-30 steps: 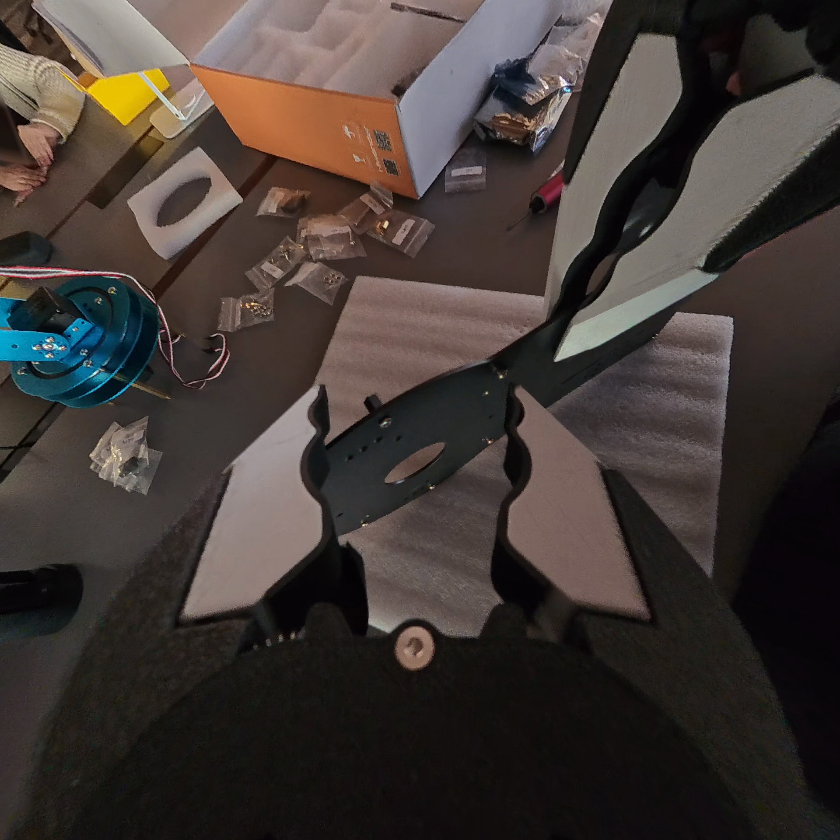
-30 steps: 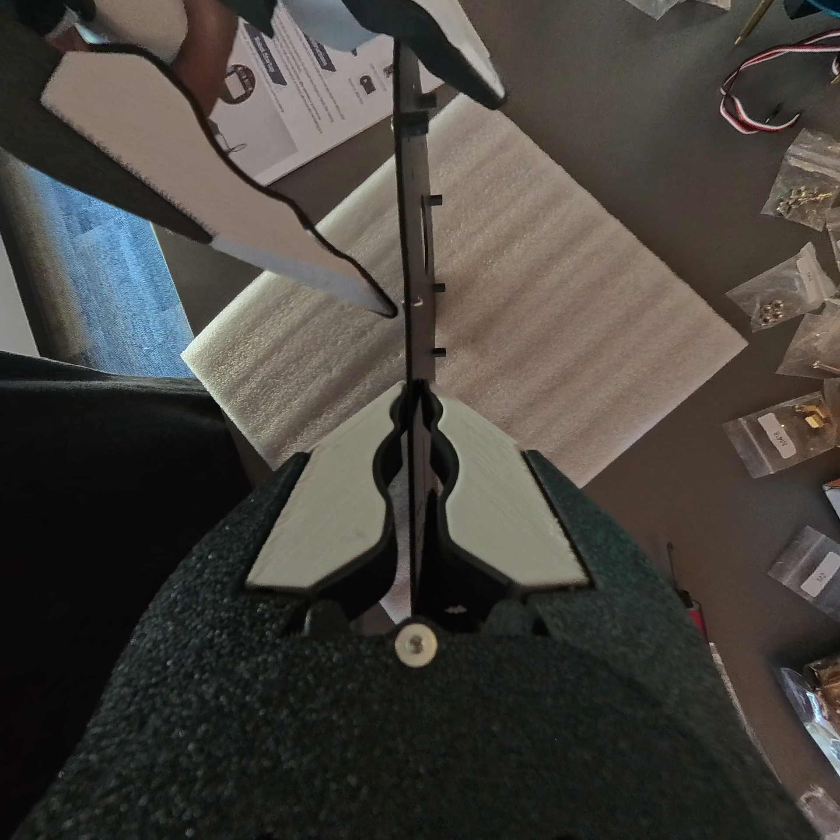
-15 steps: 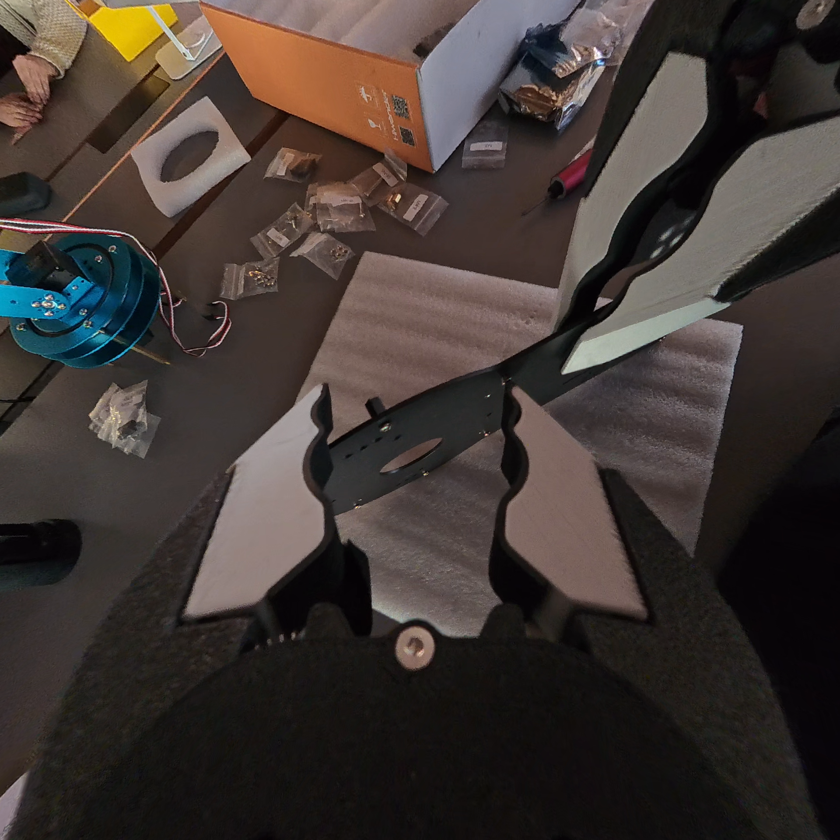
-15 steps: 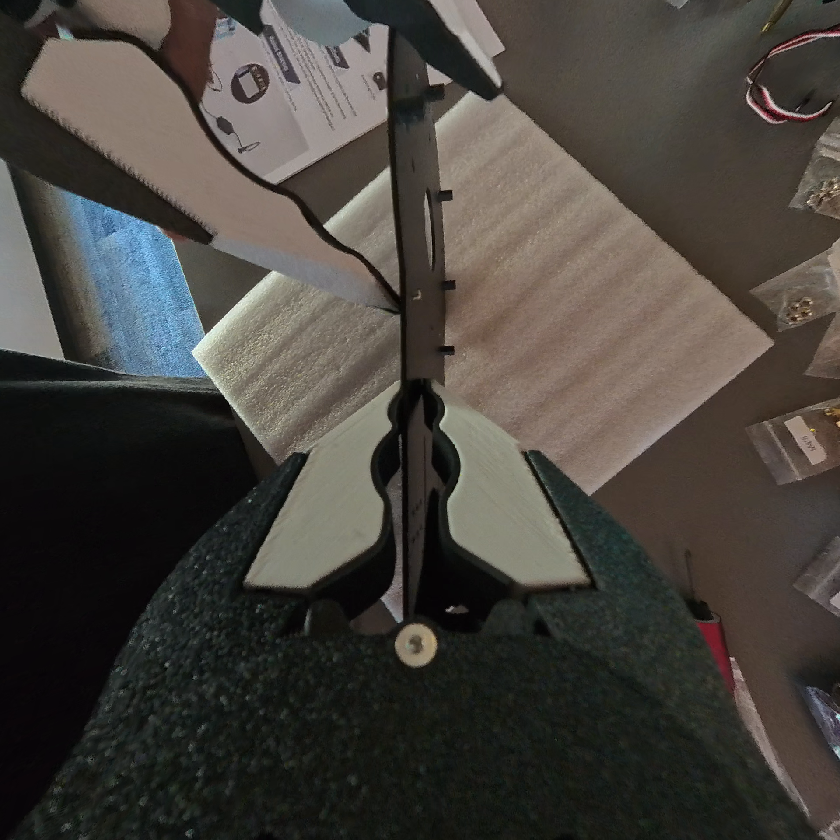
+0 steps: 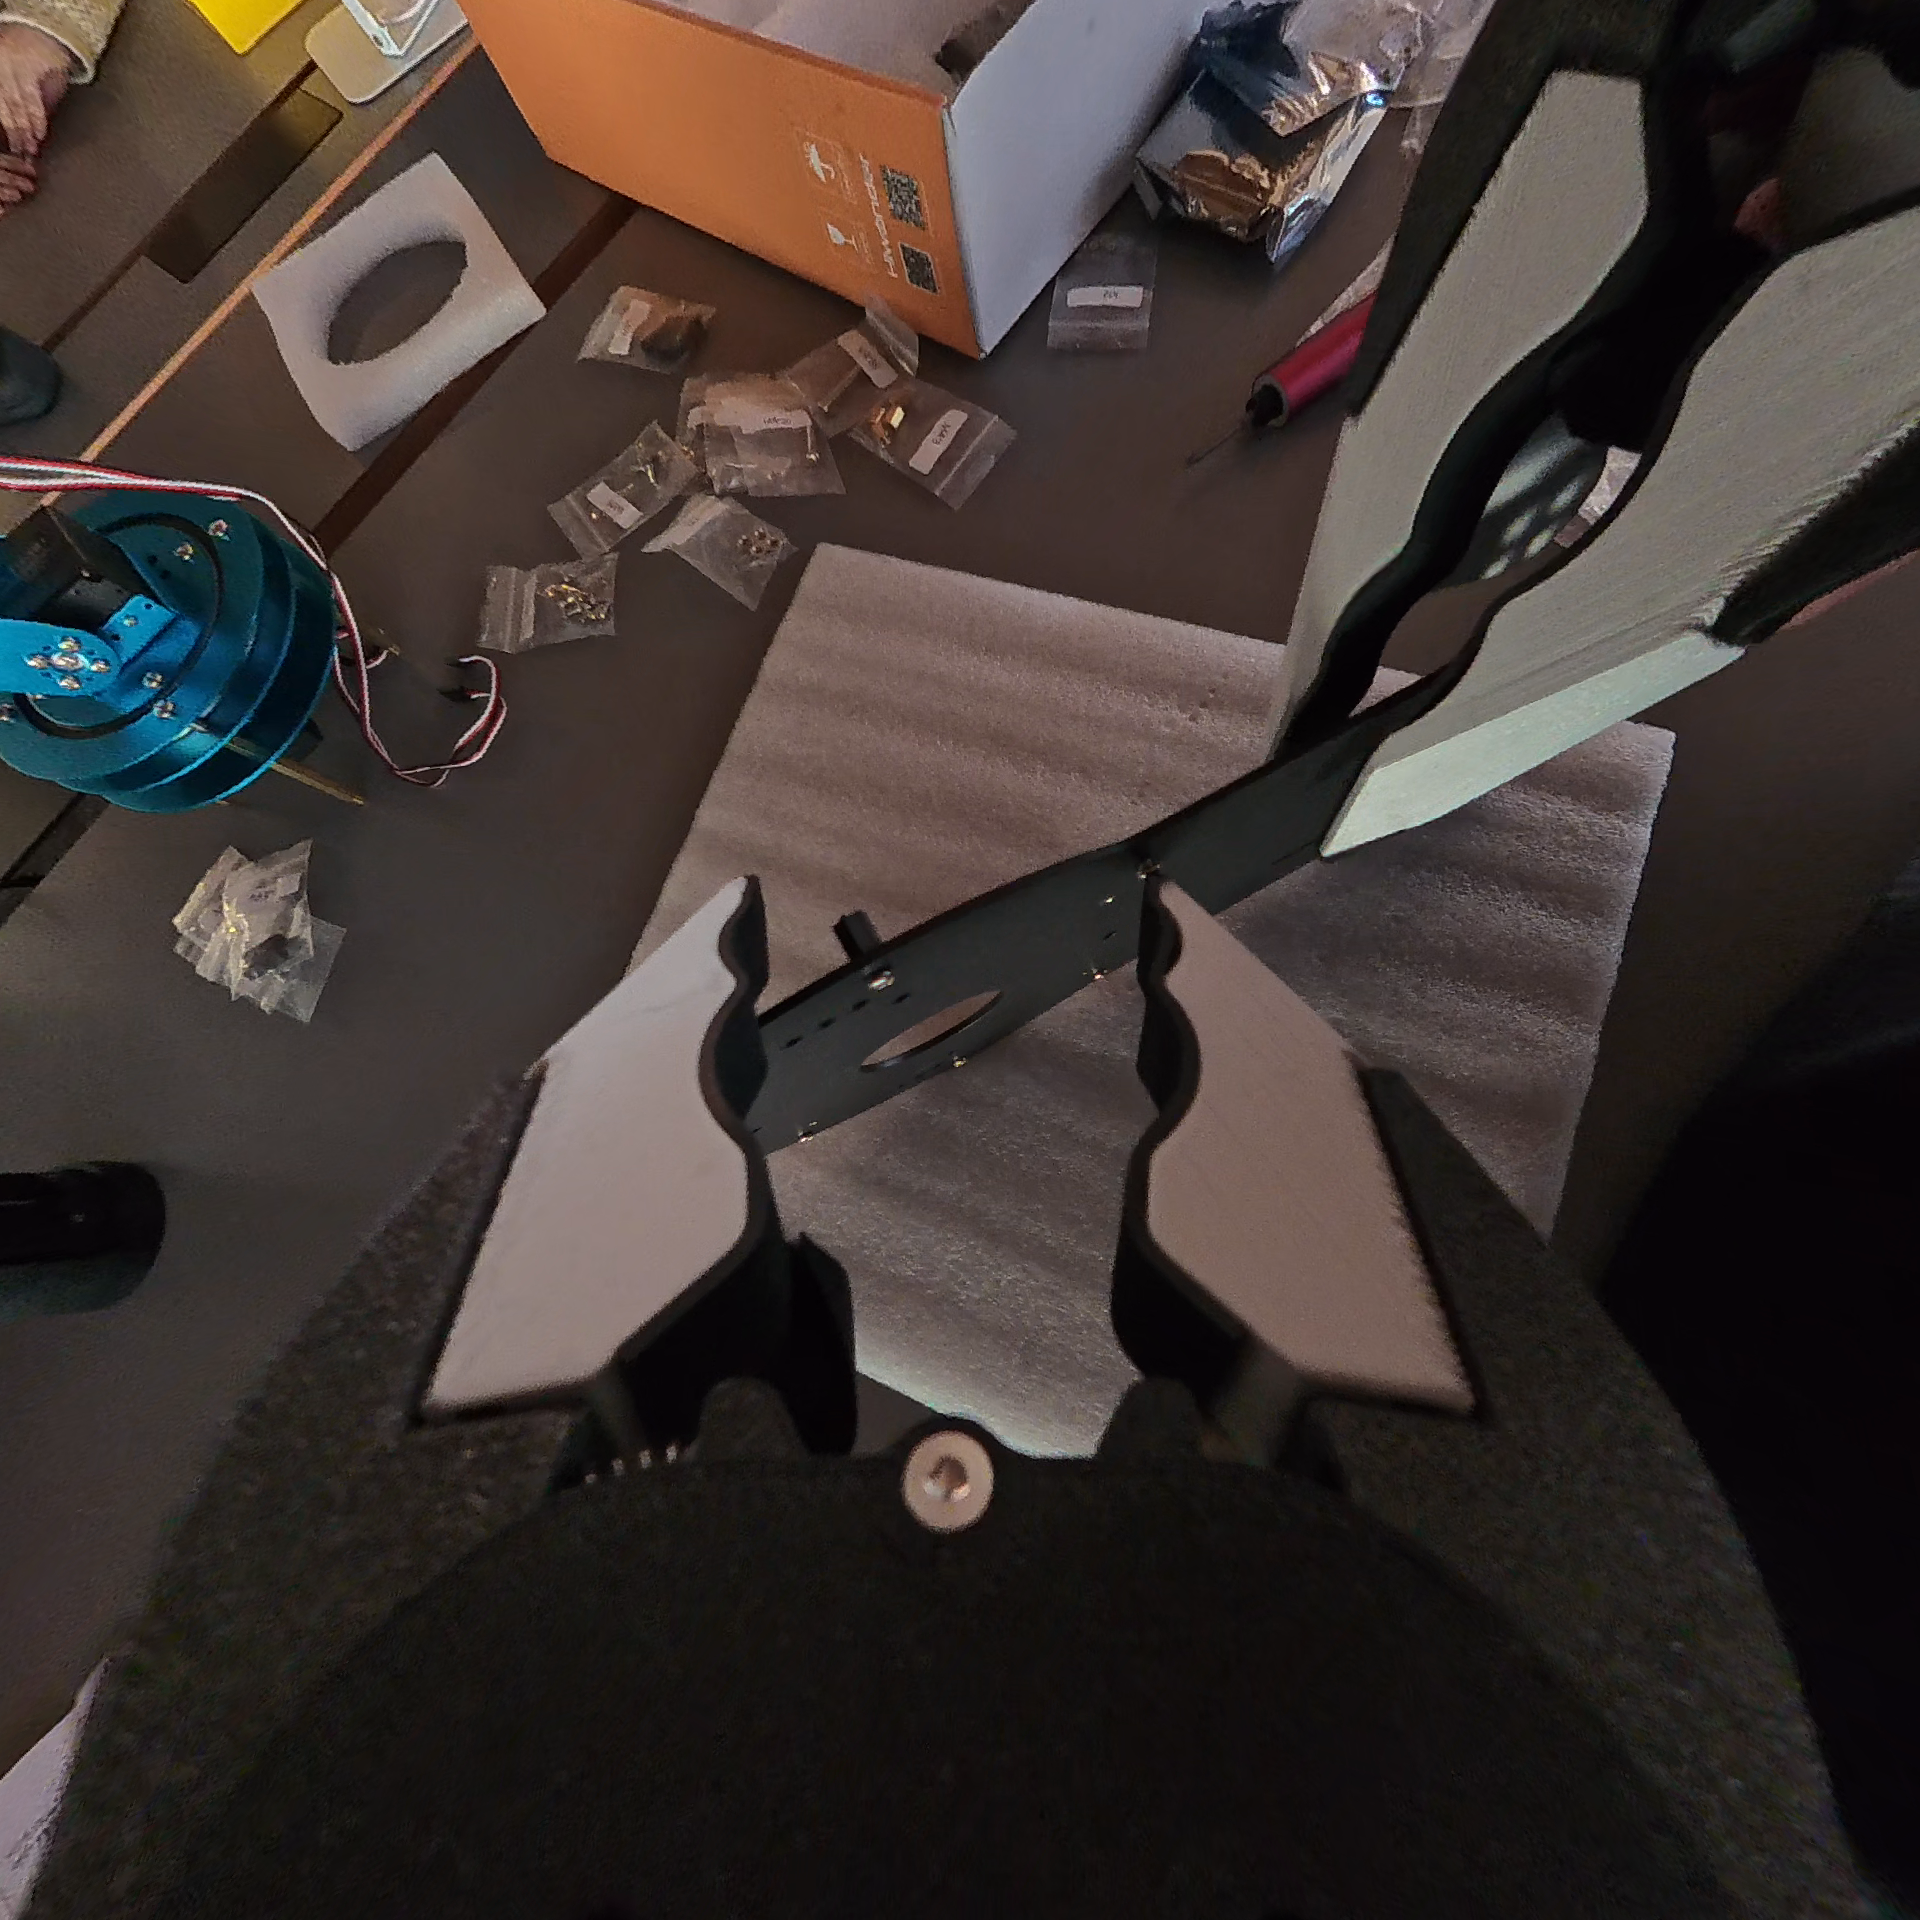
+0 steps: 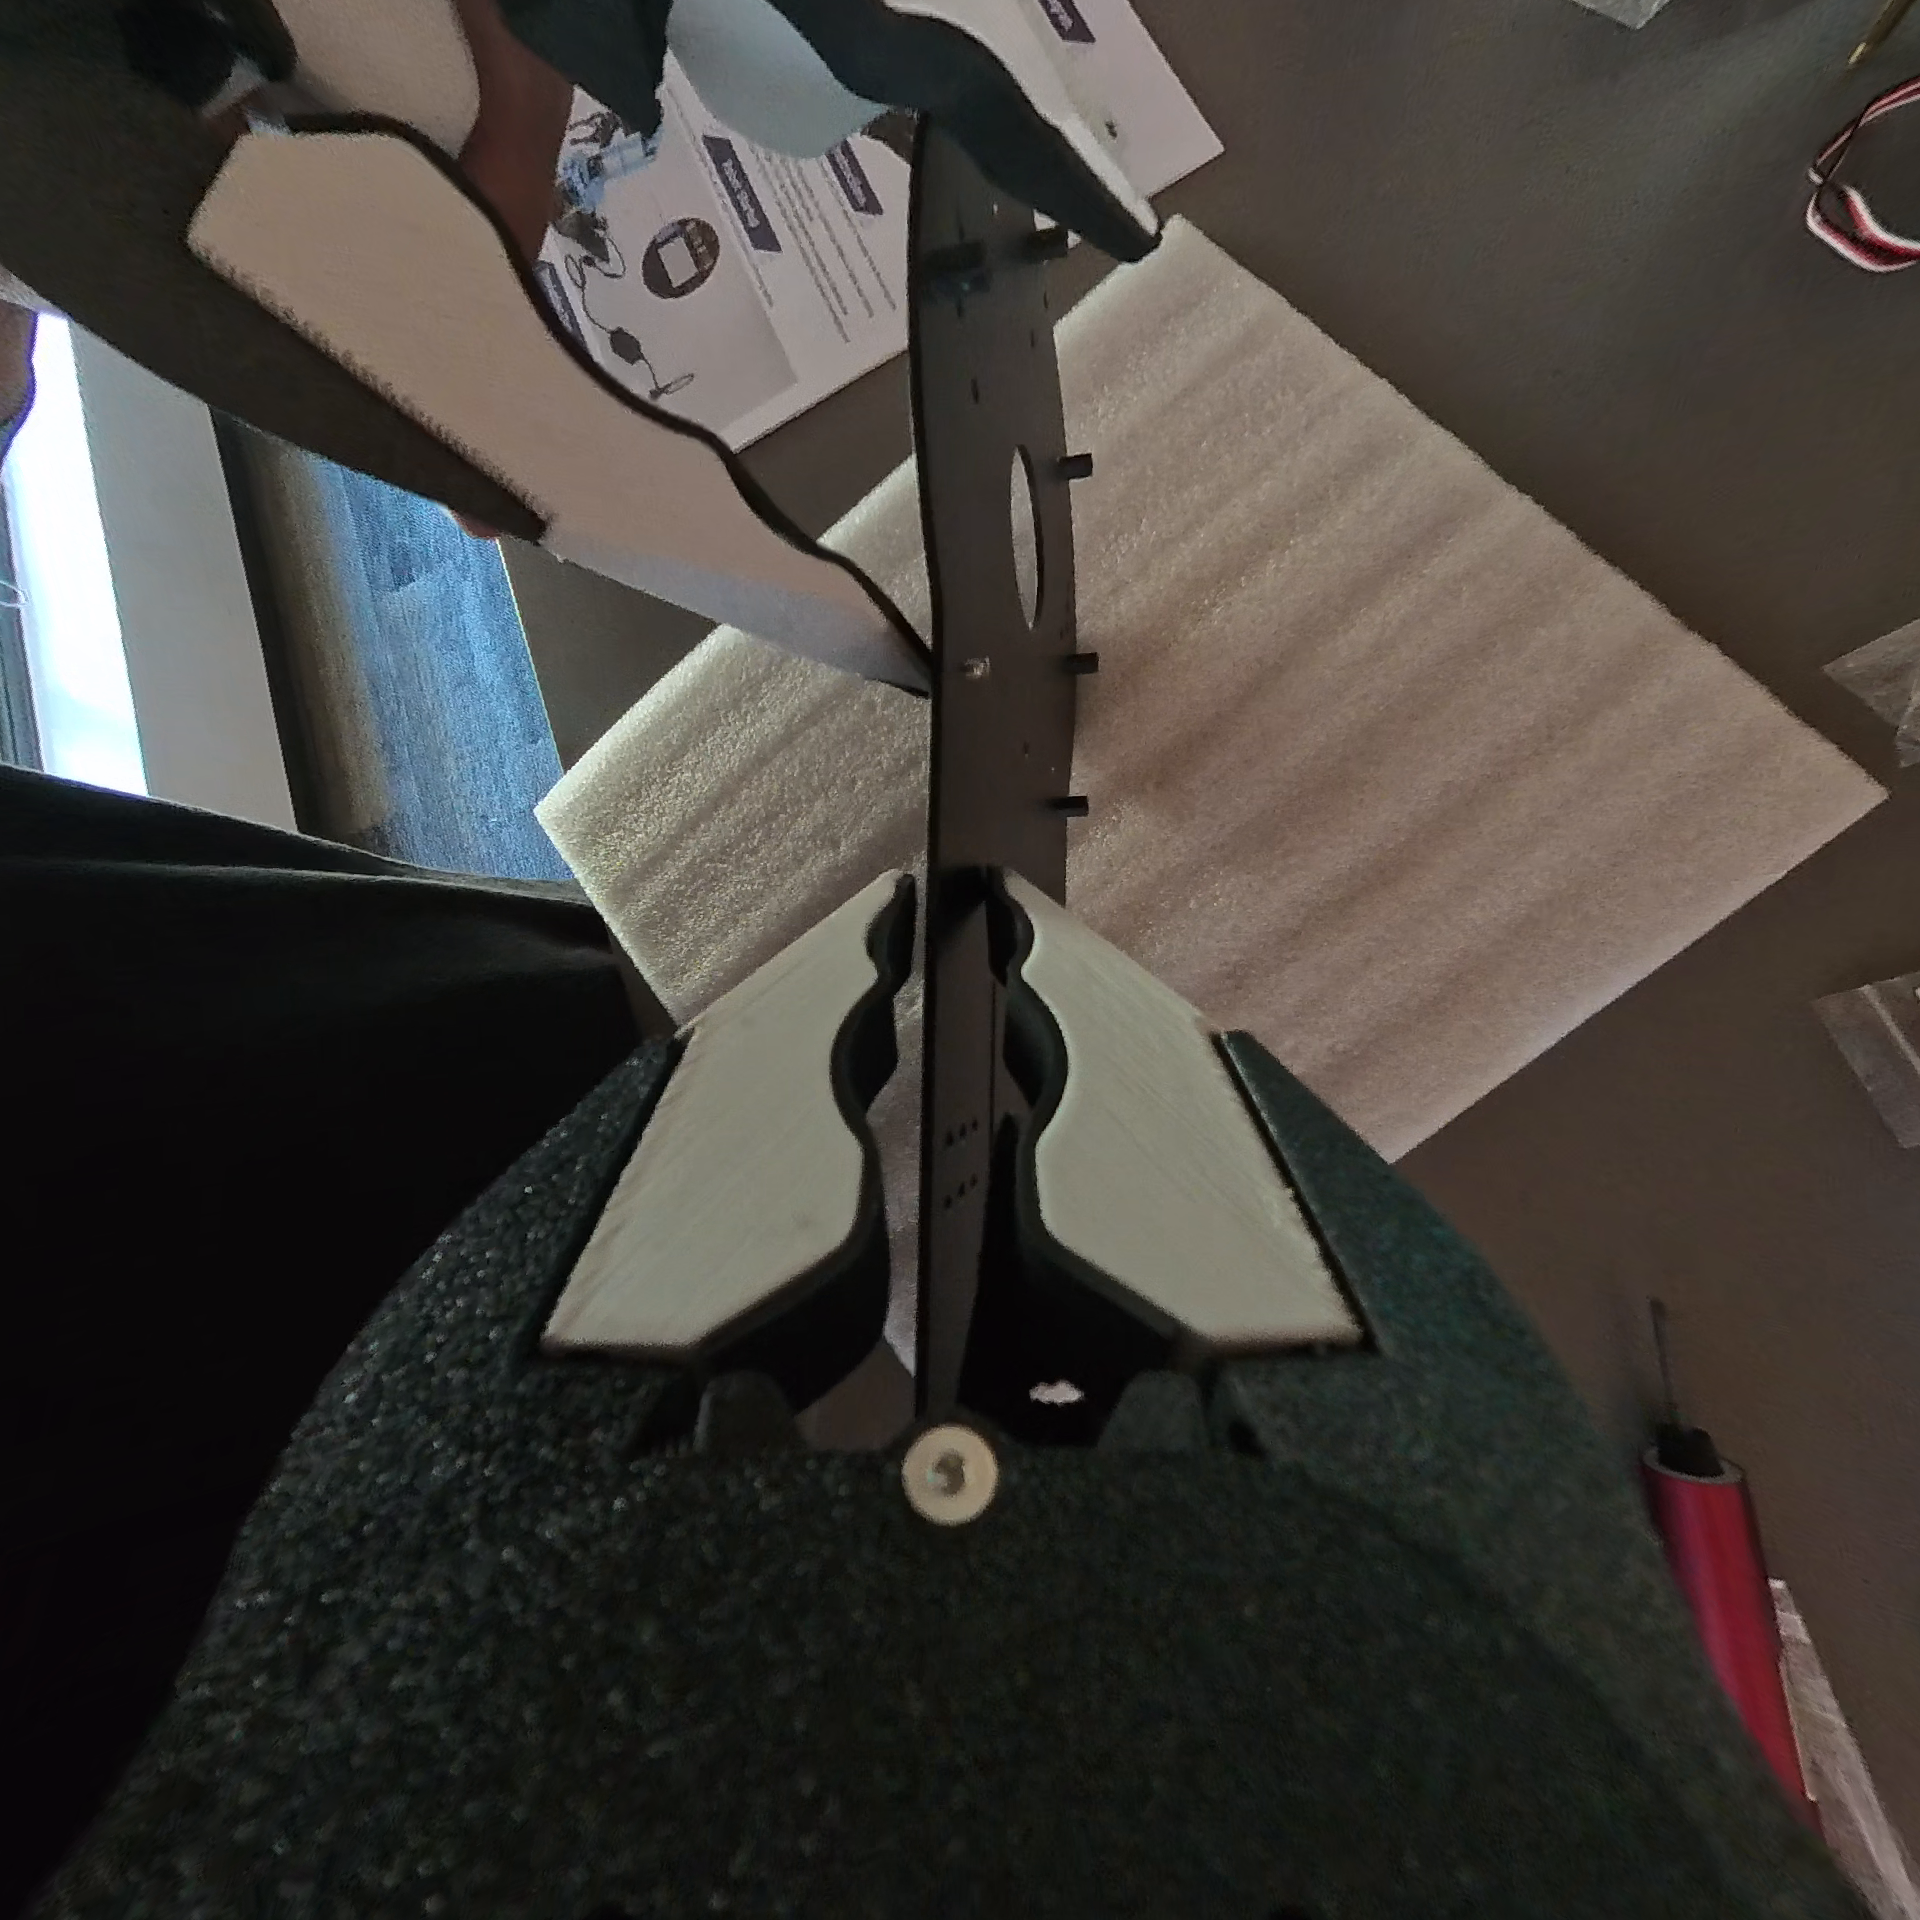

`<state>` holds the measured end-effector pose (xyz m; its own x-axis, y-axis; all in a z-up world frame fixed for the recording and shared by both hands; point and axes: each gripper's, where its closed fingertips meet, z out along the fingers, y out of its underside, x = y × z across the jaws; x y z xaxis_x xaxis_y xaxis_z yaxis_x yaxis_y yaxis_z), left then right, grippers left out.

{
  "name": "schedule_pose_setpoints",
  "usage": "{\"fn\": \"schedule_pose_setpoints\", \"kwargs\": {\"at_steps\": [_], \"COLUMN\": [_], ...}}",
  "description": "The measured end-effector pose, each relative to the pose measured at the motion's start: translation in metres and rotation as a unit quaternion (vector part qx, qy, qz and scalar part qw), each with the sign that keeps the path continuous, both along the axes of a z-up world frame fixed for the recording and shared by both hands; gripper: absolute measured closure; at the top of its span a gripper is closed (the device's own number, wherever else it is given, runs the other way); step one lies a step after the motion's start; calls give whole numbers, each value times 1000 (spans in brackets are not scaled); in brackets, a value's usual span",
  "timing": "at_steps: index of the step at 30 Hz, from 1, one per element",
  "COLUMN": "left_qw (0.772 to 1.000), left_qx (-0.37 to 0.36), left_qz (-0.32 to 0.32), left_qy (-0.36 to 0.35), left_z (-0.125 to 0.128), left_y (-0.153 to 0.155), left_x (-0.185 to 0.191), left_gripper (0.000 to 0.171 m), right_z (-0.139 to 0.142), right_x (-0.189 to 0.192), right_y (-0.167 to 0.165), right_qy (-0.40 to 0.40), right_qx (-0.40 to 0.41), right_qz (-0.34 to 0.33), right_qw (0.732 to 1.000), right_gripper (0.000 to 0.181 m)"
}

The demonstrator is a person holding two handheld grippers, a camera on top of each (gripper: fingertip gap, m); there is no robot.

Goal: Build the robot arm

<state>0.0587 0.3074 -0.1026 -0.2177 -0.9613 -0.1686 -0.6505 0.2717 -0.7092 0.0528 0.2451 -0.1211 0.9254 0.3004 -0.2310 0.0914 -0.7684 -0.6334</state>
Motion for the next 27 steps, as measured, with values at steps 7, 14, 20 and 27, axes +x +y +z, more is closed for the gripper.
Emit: {"fn": "schedule_pose_setpoints", "kwargs": {"at_steps": [7,14,20,27], "left_qw": [1000,1000,1000,1000], "left_qx": [-2,1,1,10], "left_qz": [1,1,3,-6], "left_qy": [5,8,6,18], "left_z": [0,0,0,0], "left_y": [0,-1,-2,-5], "left_x": [2,-5,-6,-4], "left_gripper": [101,103,103,107], "right_z": [-1,28,41,-78], "right_x": [3,3,105,167], "right_y": [1,-3,-64,-177], "right_qy": [-25,77,51,-33], "right_qx": [1,36,84,-68], "right_qz": [13,9,-86,-103], "right_qw": [1000,996,991,992], "right_gripper": [174,156,160,159]}}
